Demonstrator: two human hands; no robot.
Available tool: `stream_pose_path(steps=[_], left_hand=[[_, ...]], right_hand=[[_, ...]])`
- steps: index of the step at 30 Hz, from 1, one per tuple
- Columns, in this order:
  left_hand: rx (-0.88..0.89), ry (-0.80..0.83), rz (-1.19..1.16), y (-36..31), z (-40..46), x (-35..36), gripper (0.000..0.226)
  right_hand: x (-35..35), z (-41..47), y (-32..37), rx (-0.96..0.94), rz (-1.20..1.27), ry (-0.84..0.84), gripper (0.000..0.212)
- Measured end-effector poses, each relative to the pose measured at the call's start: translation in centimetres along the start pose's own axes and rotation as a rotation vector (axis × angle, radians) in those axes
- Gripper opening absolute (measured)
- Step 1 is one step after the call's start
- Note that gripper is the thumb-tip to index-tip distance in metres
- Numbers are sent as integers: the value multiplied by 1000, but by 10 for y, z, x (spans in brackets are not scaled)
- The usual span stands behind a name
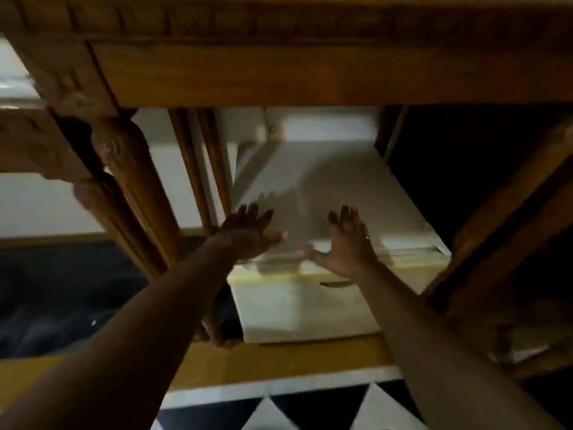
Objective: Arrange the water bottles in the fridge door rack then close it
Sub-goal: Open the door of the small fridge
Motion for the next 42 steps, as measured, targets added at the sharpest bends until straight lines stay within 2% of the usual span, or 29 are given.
stream_pose_path(steps=[2, 5, 7, 12, 18, 23, 29, 33, 38, 42], left_hand=[[6, -18, 90, -1, 20, 17, 93], [28, -119, 58, 3, 45, 41, 107], [32, -148, 38, 4, 45, 43, 113], [66, -91, 79, 7, 30, 37, 99], [99, -110, 63, 9, 32, 39, 94], [115, -87, 50, 5, 27, 30, 93], [176, -86, 76, -35, 36, 22, 98], [264, -55, 96, -81, 43, 35, 100], [373, -39, 123, -126, 52, 50, 93], [385, -44, 158, -146, 52, 56, 91]], right_hand=[[20, 7, -7, -11, -18, -42, 138], [41, 16, -15, -10, -26, -81, 147], [40, 18, -16, -8, -40, -49, 147], [35, 11, -10, 57, -79, 82, 146], [38, -18, -18, 29, -28, 87, 150], [41, -68, -40, 7, -147, 94, 137], [43, -119, -70, 148, -222, -70, 131], [32, -169, -95, 333, -249, -140, 131], [21, -232, -124, 537, -156, -129, 130], [17, -275, -141, 609, -222, -119, 120]])
Point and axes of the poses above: each hand's wrist, its own z-axis towards the middle knuckle, its own x-axis out of the palm, y = z × x, the point moved 1 cm from there along z, towards the middle knuckle, and after that the axes turned 4 degrees about y, right-handed, at the moved point
